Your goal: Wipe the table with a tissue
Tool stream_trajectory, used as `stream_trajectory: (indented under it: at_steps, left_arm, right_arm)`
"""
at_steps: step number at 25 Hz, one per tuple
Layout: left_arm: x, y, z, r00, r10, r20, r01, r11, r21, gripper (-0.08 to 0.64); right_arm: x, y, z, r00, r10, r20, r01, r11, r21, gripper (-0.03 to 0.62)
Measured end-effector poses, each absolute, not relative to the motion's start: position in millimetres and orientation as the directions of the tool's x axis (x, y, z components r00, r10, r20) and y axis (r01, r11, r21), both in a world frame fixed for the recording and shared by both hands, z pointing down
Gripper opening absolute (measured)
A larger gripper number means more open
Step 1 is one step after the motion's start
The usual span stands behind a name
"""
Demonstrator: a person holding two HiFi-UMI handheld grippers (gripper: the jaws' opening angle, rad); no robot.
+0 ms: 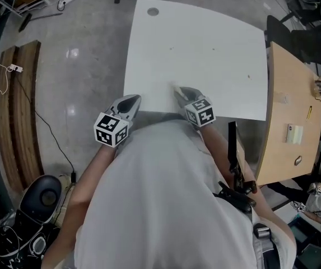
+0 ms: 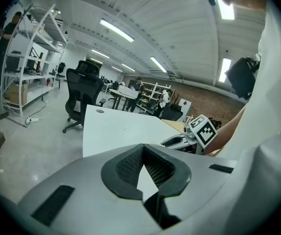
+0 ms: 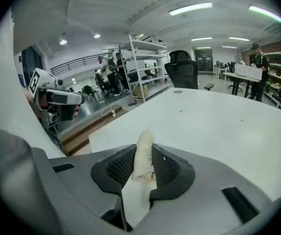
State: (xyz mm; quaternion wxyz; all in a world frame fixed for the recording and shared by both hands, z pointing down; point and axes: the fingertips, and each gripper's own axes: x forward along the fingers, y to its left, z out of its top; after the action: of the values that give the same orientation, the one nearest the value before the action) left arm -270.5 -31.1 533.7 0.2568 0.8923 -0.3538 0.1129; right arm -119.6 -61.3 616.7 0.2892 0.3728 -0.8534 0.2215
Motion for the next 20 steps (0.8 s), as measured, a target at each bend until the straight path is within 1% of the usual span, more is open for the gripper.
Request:
stream_trajectory:
  at_steps: [3,11,15,20]
  left_arm:
    - [-273,-46,531,0.708,-0.583,0.399,-0.706,-0.604,0.371,0.004]
    - [-243,-75,519,0.689,-0.592,0.418,-0.725,-0.582,0.368,0.005]
    - [-235,-75,522,0.682,-0.579,0.447,-0.729,-0.583,0.358,0.005]
    - [-233,-80,525,0.648,-0.6,0.469,-0.76,-0.555,0.339,0.005]
  right_arm:
    - [-121,-79,621,-0.562,-0.492,0.664,-0.747,0.647,-0.152,0.097]
    - [-87,-141,622,-0.552,-0.471,0.688,-0.737,0.662,-0.138,0.097]
    - [-87,-170,627,-0.558,-0.458,0.692,-0.718,0.685,-0.126,0.097]
    - [-84,-202,634,-0.565,-0.443,0.696,-0.7,0.704,-0.12,0.097]
